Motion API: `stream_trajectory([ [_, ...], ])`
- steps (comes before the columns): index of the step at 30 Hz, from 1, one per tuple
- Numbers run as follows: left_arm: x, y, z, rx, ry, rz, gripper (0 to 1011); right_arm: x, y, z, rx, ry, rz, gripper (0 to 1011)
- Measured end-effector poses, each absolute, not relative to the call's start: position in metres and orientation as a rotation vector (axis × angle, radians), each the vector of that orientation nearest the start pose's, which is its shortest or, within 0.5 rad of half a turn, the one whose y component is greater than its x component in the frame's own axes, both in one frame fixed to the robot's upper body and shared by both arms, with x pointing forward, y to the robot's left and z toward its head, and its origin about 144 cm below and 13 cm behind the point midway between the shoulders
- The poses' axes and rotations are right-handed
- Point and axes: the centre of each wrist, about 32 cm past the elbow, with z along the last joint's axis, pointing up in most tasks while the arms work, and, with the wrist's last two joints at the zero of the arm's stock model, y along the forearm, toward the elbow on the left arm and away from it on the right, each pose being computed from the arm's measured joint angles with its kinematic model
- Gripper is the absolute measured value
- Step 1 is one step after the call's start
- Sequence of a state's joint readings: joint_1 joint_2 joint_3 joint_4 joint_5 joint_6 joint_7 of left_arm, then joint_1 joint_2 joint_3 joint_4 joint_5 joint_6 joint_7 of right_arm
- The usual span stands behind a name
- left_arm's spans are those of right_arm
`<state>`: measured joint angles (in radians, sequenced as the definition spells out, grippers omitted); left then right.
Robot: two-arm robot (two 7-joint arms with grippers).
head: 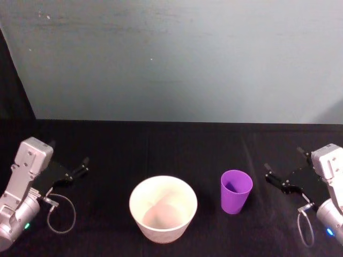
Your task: Pick up the cup and pour the mung beans from the cup into the bowl.
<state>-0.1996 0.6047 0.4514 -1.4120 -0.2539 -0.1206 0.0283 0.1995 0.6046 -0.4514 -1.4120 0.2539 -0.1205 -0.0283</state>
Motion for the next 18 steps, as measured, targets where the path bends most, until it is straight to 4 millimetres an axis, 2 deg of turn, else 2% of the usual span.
stream_trajectory([
  [18,0.4886,0.3097,1.1398,0.304,-0.285,1.248,1003,0.4886,-0.3096,1.1398,-0.304,-0.285,-1.248,1003],
])
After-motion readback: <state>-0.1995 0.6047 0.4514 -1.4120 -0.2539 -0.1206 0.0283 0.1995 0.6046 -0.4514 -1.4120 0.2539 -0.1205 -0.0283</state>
